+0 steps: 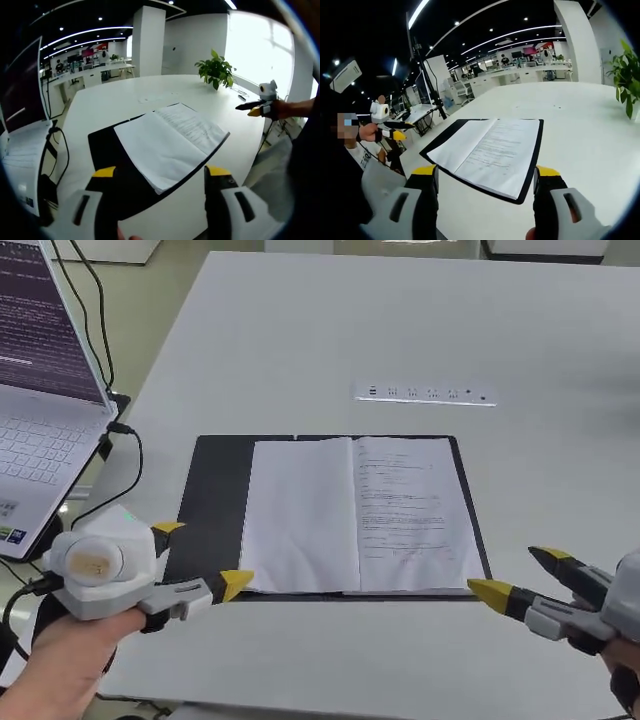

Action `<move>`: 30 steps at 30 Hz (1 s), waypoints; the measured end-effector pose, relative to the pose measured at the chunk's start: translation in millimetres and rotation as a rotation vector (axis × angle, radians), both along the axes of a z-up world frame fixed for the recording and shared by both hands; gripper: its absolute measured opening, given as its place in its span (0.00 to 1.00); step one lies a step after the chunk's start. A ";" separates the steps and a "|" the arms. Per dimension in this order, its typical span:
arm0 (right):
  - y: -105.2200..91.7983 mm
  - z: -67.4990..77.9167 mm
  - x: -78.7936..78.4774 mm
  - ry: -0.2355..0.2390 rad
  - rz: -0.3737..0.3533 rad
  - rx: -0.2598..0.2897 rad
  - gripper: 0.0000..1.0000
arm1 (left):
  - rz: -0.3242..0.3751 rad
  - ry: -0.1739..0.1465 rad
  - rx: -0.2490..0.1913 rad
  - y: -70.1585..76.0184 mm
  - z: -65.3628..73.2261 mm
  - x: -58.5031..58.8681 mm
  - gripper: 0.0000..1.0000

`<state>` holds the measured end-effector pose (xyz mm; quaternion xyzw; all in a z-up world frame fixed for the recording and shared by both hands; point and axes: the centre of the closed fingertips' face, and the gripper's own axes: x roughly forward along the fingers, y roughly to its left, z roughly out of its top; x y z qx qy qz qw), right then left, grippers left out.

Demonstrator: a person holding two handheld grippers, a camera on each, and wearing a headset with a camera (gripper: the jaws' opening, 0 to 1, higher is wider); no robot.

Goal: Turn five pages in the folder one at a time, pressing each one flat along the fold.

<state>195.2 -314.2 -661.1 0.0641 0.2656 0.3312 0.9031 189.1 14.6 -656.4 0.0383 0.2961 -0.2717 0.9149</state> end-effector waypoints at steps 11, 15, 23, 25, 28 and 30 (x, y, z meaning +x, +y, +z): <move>-0.7 1.8 -4.2 -0.003 -0.016 0.014 0.78 | -0.012 -0.018 0.009 -7.3 5.9 13.1 0.69; 0.6 0.5 -7.3 0.008 -0.010 0.014 0.81 | -0.028 -0.028 0.009 -14.4 9.2 18.8 0.69; -3.0 -3.1 -12.5 0.016 -0.008 0.020 0.80 | -0.082 -0.041 0.003 -43.1 10.7 32.0 0.68; -4.0 -4.2 -12.6 0.013 -0.009 0.018 0.81 | -0.106 -0.039 0.008 -52.3 8.9 33.2 0.67; -5.8 -4.9 -13.4 0.016 -0.016 0.019 0.82 | -0.147 -0.037 0.008 -71.3 8.1 36.3 0.68; -4.7 -3.3 -14.2 0.019 -0.019 0.030 0.82 | -0.164 -0.038 0.005 -82.8 7.9 40.2 0.68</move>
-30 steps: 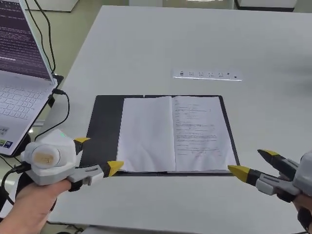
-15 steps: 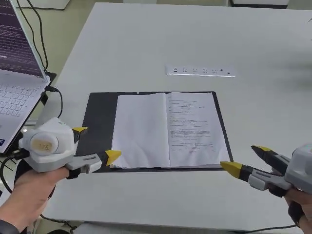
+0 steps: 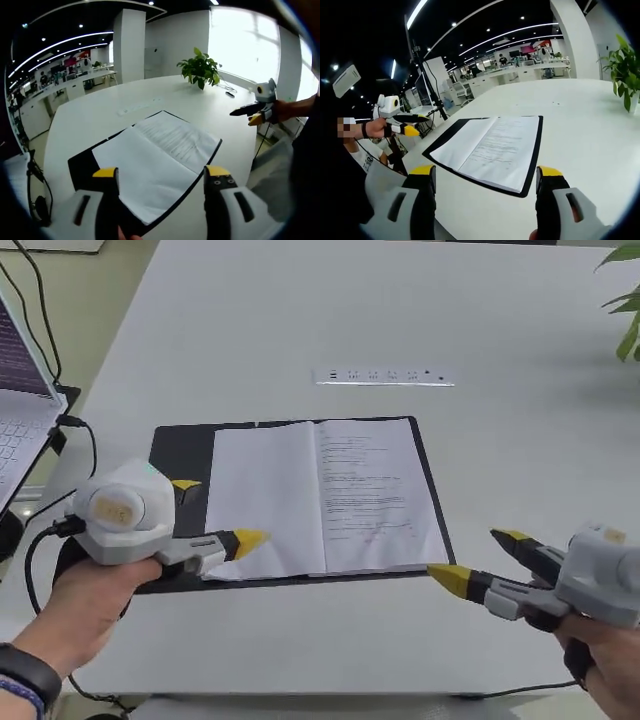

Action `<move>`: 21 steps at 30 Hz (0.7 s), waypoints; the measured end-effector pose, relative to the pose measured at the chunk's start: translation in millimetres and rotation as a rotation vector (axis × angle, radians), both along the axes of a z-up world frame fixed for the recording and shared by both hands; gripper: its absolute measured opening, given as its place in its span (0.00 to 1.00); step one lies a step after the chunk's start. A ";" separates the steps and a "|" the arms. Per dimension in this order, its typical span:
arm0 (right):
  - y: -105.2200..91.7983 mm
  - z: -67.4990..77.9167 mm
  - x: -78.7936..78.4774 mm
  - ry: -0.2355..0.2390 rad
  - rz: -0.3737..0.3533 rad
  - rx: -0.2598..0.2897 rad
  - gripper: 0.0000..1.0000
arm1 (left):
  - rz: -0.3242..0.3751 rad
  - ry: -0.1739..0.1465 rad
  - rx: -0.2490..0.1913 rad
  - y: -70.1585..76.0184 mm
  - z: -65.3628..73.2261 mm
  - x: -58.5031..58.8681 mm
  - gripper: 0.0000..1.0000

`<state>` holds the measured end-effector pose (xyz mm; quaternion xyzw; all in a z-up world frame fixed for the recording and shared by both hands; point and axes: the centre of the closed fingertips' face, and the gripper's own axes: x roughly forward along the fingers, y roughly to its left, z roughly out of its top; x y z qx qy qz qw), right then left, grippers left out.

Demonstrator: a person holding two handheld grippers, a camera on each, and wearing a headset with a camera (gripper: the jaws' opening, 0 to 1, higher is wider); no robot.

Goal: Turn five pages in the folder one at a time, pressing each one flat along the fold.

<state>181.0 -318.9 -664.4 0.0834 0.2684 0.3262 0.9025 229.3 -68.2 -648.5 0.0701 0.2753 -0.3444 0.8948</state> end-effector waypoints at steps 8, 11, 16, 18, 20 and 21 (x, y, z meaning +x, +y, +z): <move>-2.1 -5.0 -2.8 0.018 0.007 0.005 0.79 | -0.132 0.036 -0.007 -54.7 -10.0 4.8 0.66; -4.9 -8.2 -3.7 0.028 0.008 0.010 0.79 | -0.157 0.042 -0.006 -68.0 -12.9 7.7 0.66; -12.3 -11.5 -3.6 0.037 -0.012 0.018 0.80 | -0.194 0.052 -0.015 -94.9 -14.8 10.1 0.65; -13.3 -10.2 -3.5 0.038 -0.017 0.021 0.80 | -0.207 0.057 -0.017 -106.4 -16.7 11.5 0.66; -16.3 -10.3 -2.4 0.036 -0.025 0.021 0.80 | -0.218 0.061 -0.014 -117.5 -20.1 13.6 0.66; -18.3 -9.9 -1.9 0.035 -0.030 0.024 0.80 | -0.222 0.063 -0.013 -121.8 -21.5 14.3 0.66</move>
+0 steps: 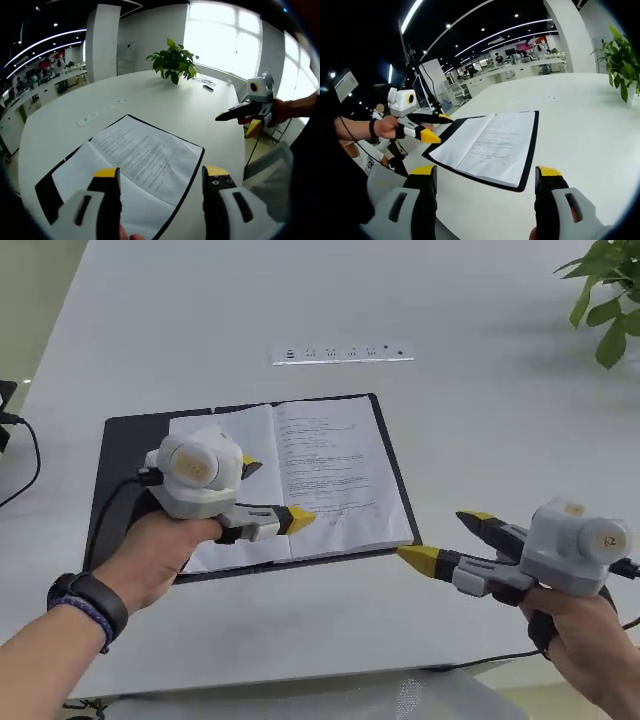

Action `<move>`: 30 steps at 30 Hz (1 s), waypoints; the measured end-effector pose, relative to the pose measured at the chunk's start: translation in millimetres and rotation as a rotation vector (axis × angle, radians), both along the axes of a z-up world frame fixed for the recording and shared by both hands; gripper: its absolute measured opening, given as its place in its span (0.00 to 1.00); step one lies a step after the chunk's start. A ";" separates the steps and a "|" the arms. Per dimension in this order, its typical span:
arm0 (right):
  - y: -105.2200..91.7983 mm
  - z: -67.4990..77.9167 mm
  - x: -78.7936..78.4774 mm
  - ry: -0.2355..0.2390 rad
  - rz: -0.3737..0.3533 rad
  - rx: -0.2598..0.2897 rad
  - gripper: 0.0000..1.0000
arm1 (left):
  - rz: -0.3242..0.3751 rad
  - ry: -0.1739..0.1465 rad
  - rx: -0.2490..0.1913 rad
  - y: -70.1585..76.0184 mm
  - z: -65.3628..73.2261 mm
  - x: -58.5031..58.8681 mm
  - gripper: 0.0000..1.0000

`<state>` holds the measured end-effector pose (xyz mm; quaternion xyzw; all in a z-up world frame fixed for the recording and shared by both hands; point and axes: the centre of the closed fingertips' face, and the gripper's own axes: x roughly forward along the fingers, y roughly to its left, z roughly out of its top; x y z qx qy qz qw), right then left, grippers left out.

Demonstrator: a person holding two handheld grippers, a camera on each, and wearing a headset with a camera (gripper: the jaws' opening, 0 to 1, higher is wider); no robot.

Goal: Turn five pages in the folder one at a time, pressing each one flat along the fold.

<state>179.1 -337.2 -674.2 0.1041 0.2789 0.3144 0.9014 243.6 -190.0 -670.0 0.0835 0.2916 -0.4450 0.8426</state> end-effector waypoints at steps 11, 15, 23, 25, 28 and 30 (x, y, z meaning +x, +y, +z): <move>-7.0 0.2 -0.8 0.013 -0.018 0.017 0.79 | -0.058 0.024 0.002 -60.0 -23.5 10.8 0.66; -6.5 -3.3 -3.3 0.027 -0.010 0.017 0.78 | -0.067 0.038 0.008 -79.0 -33.5 14.8 0.67; -11.5 -4.5 -5.0 0.040 -0.022 0.035 0.78 | -0.070 0.054 0.038 -113.0 -59.8 23.7 0.67; -14.0 -6.5 -5.7 0.045 -0.024 0.037 0.77 | -0.057 0.060 0.052 -118.4 -66.6 23.9 0.68; -16.2 -8.1 -7.3 0.055 -0.027 0.039 0.76 | -0.031 0.061 0.083 -120.4 -81.1 27.6 0.68; -16.6 -8.2 -8.0 0.058 -0.025 0.038 0.77 | -0.017 0.070 0.102 -121.5 -91.2 28.5 0.68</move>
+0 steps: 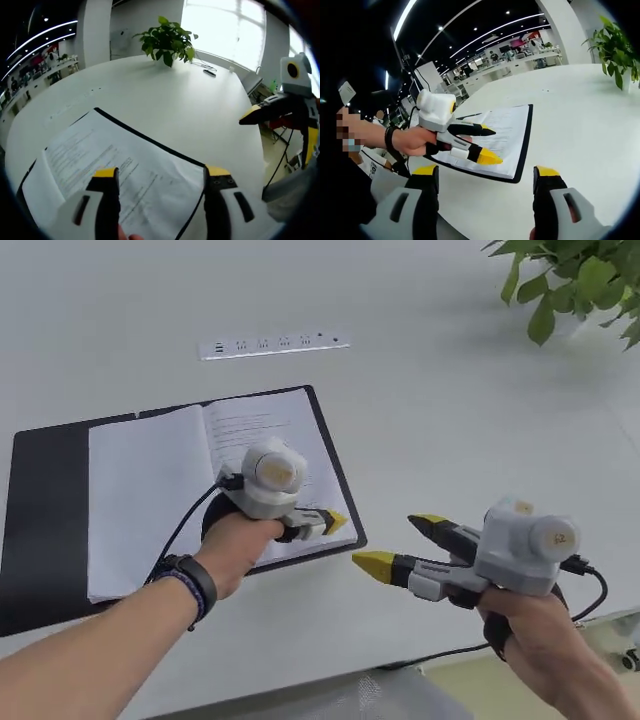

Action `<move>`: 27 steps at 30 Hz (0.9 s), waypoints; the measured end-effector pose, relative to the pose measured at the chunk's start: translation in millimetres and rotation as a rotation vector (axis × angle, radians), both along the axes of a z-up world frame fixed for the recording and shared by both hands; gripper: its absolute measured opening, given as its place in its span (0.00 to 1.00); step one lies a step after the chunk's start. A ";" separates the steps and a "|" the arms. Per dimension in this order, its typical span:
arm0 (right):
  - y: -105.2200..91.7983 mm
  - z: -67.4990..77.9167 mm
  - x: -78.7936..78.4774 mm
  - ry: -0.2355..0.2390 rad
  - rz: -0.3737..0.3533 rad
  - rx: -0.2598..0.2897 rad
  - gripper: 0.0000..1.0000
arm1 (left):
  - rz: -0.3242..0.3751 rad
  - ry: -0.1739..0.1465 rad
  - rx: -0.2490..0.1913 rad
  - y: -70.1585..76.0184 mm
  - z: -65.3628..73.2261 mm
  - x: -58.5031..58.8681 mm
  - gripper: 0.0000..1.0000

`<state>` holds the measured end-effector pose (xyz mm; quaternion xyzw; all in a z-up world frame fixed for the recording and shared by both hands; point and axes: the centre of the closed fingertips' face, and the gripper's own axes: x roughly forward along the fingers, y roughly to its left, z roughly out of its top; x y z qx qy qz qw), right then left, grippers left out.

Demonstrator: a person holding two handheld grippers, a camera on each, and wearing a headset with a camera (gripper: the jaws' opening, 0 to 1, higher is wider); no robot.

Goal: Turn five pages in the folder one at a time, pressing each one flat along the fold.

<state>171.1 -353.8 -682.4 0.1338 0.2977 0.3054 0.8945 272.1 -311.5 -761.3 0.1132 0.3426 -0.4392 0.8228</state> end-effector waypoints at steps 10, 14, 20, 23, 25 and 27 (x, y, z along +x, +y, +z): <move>-1.4 -5.5 1.5 0.017 0.023 -0.006 0.77 | 0.037 -0.014 0.034 -8.8 -19.7 -5.4 0.71; -0.8 -6.6 6.0 0.020 0.035 -0.003 0.77 | 0.013 -0.041 0.057 -6.7 -21.2 -7.1 0.71; 2.0 -9.7 15.9 0.023 0.051 -0.002 0.75 | -0.001 -0.060 0.045 -2.8 -20.4 -5.4 0.66; 3.2 -11.8 23.3 0.025 0.061 0.001 0.74 | 0.001 -0.059 0.043 -2.5 -20.4 -4.9 0.65; 3.5 -13.1 30.0 0.025 0.063 0.012 0.73 | 0.004 -0.060 0.038 -2.0 -20.2 -3.8 0.63; 3.6 -13.7 37.4 0.027 0.062 0.027 0.71 | 0.004 -0.060 0.035 -2.1 -20.0 -4.0 0.63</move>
